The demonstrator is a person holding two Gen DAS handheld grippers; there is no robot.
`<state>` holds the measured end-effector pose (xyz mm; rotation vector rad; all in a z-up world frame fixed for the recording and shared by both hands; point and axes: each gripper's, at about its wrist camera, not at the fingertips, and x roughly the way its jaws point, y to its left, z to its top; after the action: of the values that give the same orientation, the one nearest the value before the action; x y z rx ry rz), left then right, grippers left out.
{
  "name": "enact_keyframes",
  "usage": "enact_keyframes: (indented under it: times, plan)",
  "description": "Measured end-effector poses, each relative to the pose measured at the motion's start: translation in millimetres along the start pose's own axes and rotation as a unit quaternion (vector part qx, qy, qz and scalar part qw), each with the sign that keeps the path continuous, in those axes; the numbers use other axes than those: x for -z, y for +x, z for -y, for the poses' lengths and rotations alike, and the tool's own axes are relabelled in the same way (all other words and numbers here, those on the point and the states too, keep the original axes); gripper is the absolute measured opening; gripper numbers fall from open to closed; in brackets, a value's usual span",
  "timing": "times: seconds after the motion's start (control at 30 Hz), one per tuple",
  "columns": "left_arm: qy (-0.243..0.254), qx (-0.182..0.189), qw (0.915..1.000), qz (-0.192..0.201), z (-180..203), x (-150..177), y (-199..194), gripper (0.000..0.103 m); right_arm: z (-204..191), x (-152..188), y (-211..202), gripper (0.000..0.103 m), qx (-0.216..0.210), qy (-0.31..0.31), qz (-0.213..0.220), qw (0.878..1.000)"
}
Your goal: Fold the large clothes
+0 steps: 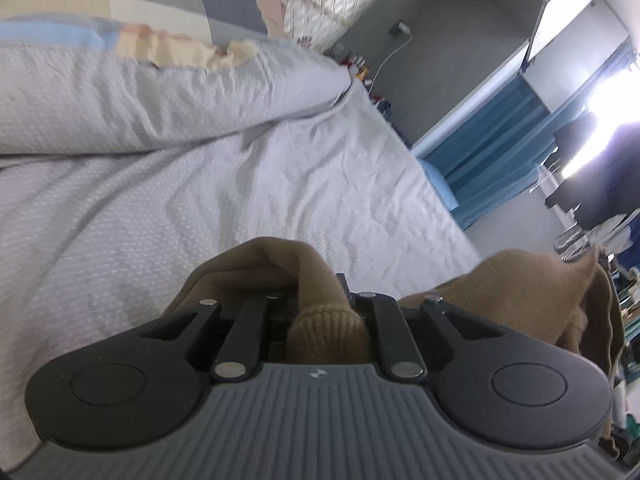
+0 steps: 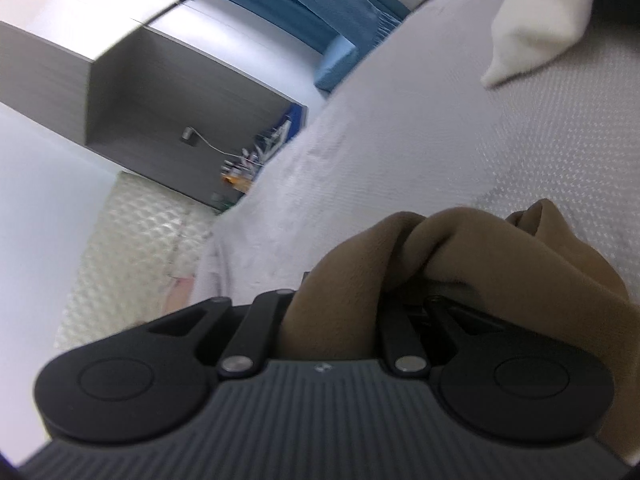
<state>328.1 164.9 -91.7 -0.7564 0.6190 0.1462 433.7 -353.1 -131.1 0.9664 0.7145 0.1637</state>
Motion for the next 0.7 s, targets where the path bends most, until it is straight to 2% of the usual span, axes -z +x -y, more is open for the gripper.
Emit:
enact_keyframes:
  times: [0.1, 0.23, 0.37, 0.53, 0.63, 0.7]
  plan:
    - [0.010, -0.018, 0.9997, -0.014, -5.7, 3.0, 25.5, 0.017, 2.8, -1.6, 23.3, 0.014, 0.019, -0.032, -0.009, 0.999]
    - [-0.032, -0.023, 0.9978, -0.054, -26.9, -1.2, 52.5, 0.017, 7.3, 4.2, 48.8, 0.014, 0.035, -0.070, -0.027, 0.997]
    - [-0.040, -0.026, 0.9963, -0.071, -33.1, -3.8, 63.0, 0.018, 8.9, 4.6, 59.0, 0.014, 0.039, -0.074, -0.032, 0.996]
    - [-0.056, 0.001, 0.9948, -0.085, -38.8, -6.7, 61.7, 0.024, 9.4, 3.7, 53.5, 0.014, 0.035, -0.070, -0.035, 0.996]
    - [-0.073, 0.024, 0.9917, -0.103, -45.4, -10.6, 58.4, 0.031, 10.4, 4.2, 48.0, 0.014, 0.031, -0.073, -0.034, 0.996]
    - [-0.080, 0.038, 0.9899, -0.111, -47.4, -10.4, 51.5, 0.041, 11.0, 3.8, 47.9, 0.014, 0.026, -0.069, -0.034, 0.997]
